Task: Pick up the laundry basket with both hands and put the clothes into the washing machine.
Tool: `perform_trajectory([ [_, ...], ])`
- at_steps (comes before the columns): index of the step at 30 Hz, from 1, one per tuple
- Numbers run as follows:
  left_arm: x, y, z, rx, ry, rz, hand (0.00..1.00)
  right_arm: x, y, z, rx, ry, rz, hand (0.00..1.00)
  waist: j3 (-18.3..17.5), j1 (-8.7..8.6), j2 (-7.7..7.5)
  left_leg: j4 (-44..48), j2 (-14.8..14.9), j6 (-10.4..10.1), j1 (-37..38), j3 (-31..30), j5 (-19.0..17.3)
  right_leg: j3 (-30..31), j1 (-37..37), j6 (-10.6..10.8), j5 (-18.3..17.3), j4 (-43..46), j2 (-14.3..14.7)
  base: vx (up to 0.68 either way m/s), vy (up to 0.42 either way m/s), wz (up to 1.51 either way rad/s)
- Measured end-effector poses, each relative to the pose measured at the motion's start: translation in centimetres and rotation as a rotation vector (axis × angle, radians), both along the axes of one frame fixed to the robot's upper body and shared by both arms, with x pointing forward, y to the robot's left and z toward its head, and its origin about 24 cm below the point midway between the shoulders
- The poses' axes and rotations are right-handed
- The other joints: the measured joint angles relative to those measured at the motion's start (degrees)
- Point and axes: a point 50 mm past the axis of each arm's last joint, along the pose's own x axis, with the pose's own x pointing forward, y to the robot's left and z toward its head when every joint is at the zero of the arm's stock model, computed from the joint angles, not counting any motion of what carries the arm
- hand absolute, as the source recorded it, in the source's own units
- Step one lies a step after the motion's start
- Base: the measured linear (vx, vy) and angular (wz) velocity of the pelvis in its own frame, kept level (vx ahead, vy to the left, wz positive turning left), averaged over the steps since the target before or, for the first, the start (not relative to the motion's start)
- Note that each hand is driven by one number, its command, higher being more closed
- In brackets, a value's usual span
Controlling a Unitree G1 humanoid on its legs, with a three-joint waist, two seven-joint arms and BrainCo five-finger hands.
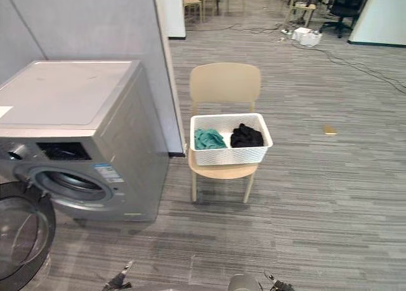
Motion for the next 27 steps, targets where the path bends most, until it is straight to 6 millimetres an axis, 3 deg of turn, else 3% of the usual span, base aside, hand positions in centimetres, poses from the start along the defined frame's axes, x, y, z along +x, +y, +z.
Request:
perform_trajectory([
  [1, -0.4, -0.3, -0.1, -0.013, 0.007, 0.003, 0.00, 0.5, -0.6, 0.3, -0.020, -0.008, 0.017, 0.00, 0.24, 0.60, 0.40, 3.78, -4.44, -0.76, -1.18, -3.38, -4.76, 2.50, 0.17, -0.78, 0.57, -1.30, 0.52, -0.02, -0.003, -1.36],
  [2, -1.1, -1.3, -0.3, -0.043, 0.015, 0.017, 0.00, 1.7, -1.6, 0.8, -0.054, -0.039, 0.044, 0.00, 0.99, 1.45, 1.86, 7.77, -11.85, -0.38, -2.87, -7.04, -11.30, 6.01, 0.48, -2.10, 1.37, -3.61, 1.88, 0.00, 0.056, -1.15],
  [4, -2.2, -1.4, -0.5, -0.050, 0.037, 0.021, 0.00, 2.8, -1.3, 1.0, -0.061, -0.066, 0.078, 0.00, 1.28, 2.02, 2.44, 5.80, -17.09, 0.82, -3.56, -8.24, -16.86, 8.25, 1.38, -1.99, 4.31, -7.42, 3.86, 0.08, 0.076, -1.11],
  [5, -2.6, -1.4, -0.5, -0.051, 0.048, 0.014, 0.00, 3.0, -0.6, 1.0, -0.058, -0.066, 0.104, 0.00, 1.32, 2.88, 2.47, 1.59, -17.75, 1.29, -1.83, -8.46, -18.46, 9.45, 1.66, -1.39, 6.26, -9.46, 4.97, 0.15, 0.053, -0.79],
  [7, -2.4, -2.6, -0.6, -0.084, 0.044, 0.022, 0.00, 4.2, -0.7, 1.6, -0.089, -0.110, 0.146, 0.00, 1.14, 2.61, 4.75, -9.16, -18.04, -0.40, 3.28, -9.73, -21.25, 9.77, 0.50, 0.61, 7.93, -10.38, 7.20, 0.14, 0.045, -0.39],
  [9, -1.2, -2.2, -0.4, -0.076, 0.010, 0.044, 0.00, 5.7, 0.5, 2.1, -0.091, -0.158, 0.212, 0.00, 3.16, 3.56, 3.64, -2.29, -18.92, -1.38, 0.35, -8.93, -19.61, 11.81, 1.43, -0.03, 8.88, -12.62, 6.21, 0.08, 0.092, -0.27],
  [10, -0.8, -1.8, -0.3, -0.065, -0.005, 0.055, 0.00, 6.7, 1.4, 2.4, -0.086, -0.192, 0.237, 0.00, 4.88, 3.86, 2.04, 8.21, -19.68, -0.17, -5.61, -10.04, -19.34, 12.77, 3.49, 0.49, 9.67, -15.15, 4.07, 0.03, 0.139, -0.18],
  [11, -0.9, -1.9, -0.3, -0.061, -0.002, 0.057, 0.00, 7.2, 1.9, 2.5, -0.078, -0.206, 0.250, 0.00, 4.58, 4.30, 1.98, 3.11, -21.50, 1.80, -6.53, -10.82, -21.35, 13.41, 4.40, -0.14, 10.24, -16.78, 2.92, 0.06, 0.187, -0.31],
  [12, -1.1, -2.4, -0.4, -0.071, 0.009, 0.038, 0.00, 7.4, 1.8, 2.6, -0.082, -0.216, 0.248, 0.00, 4.35, 4.37, 3.60, -5.00, -21.62, 4.20, -6.11, -10.43, -16.81, 13.11, 5.32, 0.62, 9.93, -17.43, 3.78, 0.07, 0.180, -0.49],
  [16, -1.3, -1.8, -0.4, -0.056, 0.027, 0.023, 0.00, 5.7, 4.1, 1.4, -0.015, -0.170, 0.250, 0.00, 2.63, 4.50, 1.39, -6.71, -23.93, 5.45, -2.68, -8.43, -19.16, 13.89, 6.45, 3.51, 7.33, -14.58, 0.93, 0.18, 0.131, -0.09],
  [19, -0.9, -1.0, -0.2, -0.037, 0.021, 0.014, 0.00, 3.6, 4.3, 0.6, 0.019, -0.115, 0.229, 0.00, 2.13, 4.61, -0.53, -10.58, -25.74, 5.95, 0.82, -7.36, -19.59, 12.94, 2.43, 5.96, 4.85, -4.35, -0.16, 0.20, 0.079, -0.18],
  [20, -0.8, -0.6, -0.1, -0.028, 0.021, 0.006, 0.00, 3.1, 3.8, 0.6, 0.015, -0.106, 0.209, 0.00, 2.45, 4.40, -1.34, -11.65, -26.20, 6.19, 3.08, -7.10, -19.68, 13.20, -1.53, 6.65, 4.62, 6.23, 0.41, 0.21, 0.067, -0.10],
  [21, -0.6, -0.2, 0.0, -0.014, 0.020, -0.009, 0.00, 2.5, 3.7, 0.4, 0.014, -0.092, 0.203, 0.00, 2.60, 4.09, -2.57, -11.90, -26.63, 6.28, 5.18, -7.15, -20.27, 13.35, -5.44, 8.33, 6.25, 17.24, 0.56, 0.21, 0.059, 0.00],
  [24, 1.1, 0.4, 0.3, 0.004, -0.011, -0.041, 0.00, 0.6, 3.3, 0.1, 0.013, -0.046, 0.165, 0.00, 2.49, 3.83, -4.61, -13.13, -27.25, 6.55, 10.15, -9.28, -20.78, 13.47, -12.23, 9.31, 12.72, 34.83, 1.36, 0.33, -0.013, 0.32],
  [25, 1.8, -0.1, 0.4, -0.006, -0.025, -0.053, 0.00, 0.3, 3.3, 0.0, 0.013, -0.039, 0.160, 0.00, 2.53, 3.51, -4.85, -13.56, -26.77, 6.54, 11.31, -10.45, -20.78, 12.80, -13.38, 8.69, 11.12, 37.40, 1.73, 0.42, -0.113, 0.63],
  [27, 2.8, -0.7, 0.5, -0.015, -0.046, -0.066, 0.00, 0.2, 2.9, 0.0, 0.013, -0.043, 0.123, 0.00, 2.80, 2.59, -3.88, -14.79, -24.45, 6.51, 13.87, -11.72, -20.77, 8.48, -15.92, 4.04, 6.09, 35.23, 3.12, 0.36, -0.150, 0.42],
])
